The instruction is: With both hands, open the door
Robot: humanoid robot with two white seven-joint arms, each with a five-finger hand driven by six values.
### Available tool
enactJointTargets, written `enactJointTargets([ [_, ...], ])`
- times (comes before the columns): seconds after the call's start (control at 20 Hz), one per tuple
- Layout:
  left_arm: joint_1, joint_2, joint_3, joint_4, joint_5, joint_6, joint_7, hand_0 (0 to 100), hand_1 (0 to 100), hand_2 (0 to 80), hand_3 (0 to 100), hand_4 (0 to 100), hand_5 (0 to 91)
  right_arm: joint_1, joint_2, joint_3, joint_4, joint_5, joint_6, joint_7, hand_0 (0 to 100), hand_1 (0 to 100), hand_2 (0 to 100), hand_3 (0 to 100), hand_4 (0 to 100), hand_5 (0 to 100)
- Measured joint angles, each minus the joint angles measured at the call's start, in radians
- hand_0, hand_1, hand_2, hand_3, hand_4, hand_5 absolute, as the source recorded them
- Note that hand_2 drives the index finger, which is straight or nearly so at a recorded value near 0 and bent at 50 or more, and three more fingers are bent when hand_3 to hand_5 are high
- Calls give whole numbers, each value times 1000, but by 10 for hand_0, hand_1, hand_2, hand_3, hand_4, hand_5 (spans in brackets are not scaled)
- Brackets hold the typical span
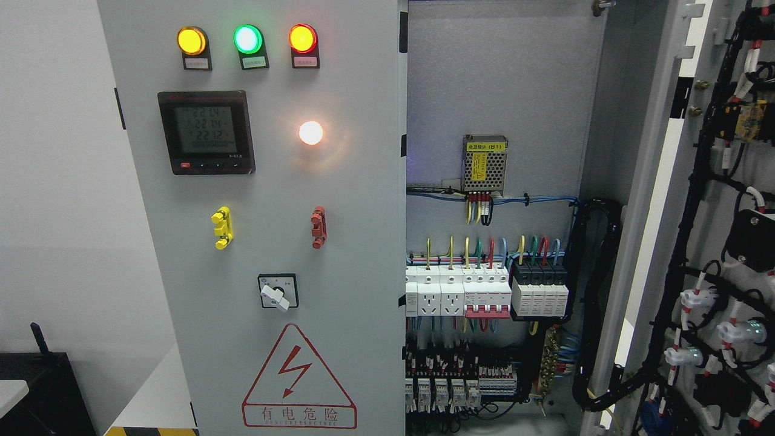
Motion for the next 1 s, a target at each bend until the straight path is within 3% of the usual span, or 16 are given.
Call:
enactJointTargets([
  [0.7, 0, 0, -2, -2, 0, 0, -1, 0, 0, 0, 0, 0, 0, -315, 28, 33, -67, 0, 9, -3, 379, 0, 0, 0, 0, 0],
  [1.0, 0, 0, -3, -2, 0, -1, -1, 0, 0, 0, 0, 0, 0, -427, 54, 35, -71, 0, 142, -7, 380, 0, 0, 0, 0, 0],
])
